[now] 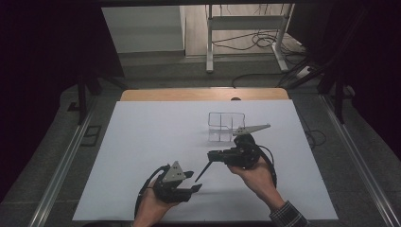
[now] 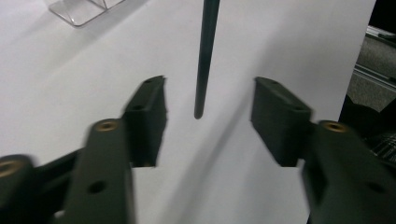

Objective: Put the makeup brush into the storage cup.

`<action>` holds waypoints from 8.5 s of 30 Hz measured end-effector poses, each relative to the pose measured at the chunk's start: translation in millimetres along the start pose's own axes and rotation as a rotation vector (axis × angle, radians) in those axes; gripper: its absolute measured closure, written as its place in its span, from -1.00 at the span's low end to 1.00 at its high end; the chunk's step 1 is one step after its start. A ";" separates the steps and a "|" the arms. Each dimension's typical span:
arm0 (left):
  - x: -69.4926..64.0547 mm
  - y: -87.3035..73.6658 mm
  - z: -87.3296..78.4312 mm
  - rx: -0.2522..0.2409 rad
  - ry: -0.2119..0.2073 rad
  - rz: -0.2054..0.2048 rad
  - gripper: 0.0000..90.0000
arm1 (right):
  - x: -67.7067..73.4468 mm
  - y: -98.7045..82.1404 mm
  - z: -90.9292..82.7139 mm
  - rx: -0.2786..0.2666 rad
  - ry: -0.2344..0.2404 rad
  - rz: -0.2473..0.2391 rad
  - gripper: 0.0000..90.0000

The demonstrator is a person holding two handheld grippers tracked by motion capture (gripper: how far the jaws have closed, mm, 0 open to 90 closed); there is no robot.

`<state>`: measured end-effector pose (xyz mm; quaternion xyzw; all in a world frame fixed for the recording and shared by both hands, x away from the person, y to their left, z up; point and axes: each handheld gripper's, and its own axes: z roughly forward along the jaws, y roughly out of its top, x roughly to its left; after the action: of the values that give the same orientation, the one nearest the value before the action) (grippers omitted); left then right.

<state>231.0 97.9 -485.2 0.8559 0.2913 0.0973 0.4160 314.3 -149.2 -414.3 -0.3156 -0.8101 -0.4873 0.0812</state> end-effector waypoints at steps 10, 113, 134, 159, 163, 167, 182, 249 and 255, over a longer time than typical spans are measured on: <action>-1.1 0.3 -1.1 0.013 0.008 0.002 -0.43 | 6.5 2.1 -4.2 0.003 -0.048 -0.057 0.86; 22.0 -56.9 -59.4 0.039 0.206 -0.089 -1.00 | -30.5 102.8 -41.1 -0.103 -0.318 -0.146 0.86; 22.7 -57.4 -59.9 0.034 0.206 -0.083 -1.00 | -47.8 117.4 -28.1 -0.123 -0.394 -0.162 0.86; 24.5 -58.1 -60.7 0.025 0.204 -0.082 -1.00 | -76.4 114.6 -1.9 -0.104 -0.454 -0.139 0.86; 24.8 -58.3 -60.9 0.018 0.203 -0.089 -1.00 | -79.3 111.8 4.7 -0.089 -0.457 -0.138 0.86; 25.4 -58.6 -61.3 0.017 0.203 -0.093 -1.00 | -82.7 109.0 10.5 -0.074 -0.461 -0.138 0.86; 25.9 -58.9 -60.7 0.026 0.200 -0.092 -1.00 | -93.7 96.5 33.1 -0.025 -0.458 -0.130 0.86; 26.9 -59.0 -61.6 0.014 0.191 -0.112 -1.00 | -80.9 92.3 16.2 -0.001 -0.408 -0.201 -0.87; 27.1 -59.0 -61.9 0.012 0.190 -0.114 -1.00 | -76.6 87.2 11.1 -0.004 -0.408 -0.219 -0.89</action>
<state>203.0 182.8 -493.3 0.8275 0.3781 0.1526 0.3860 428.1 -144.6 -389.2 -0.3178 -0.8383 -0.4207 -0.1385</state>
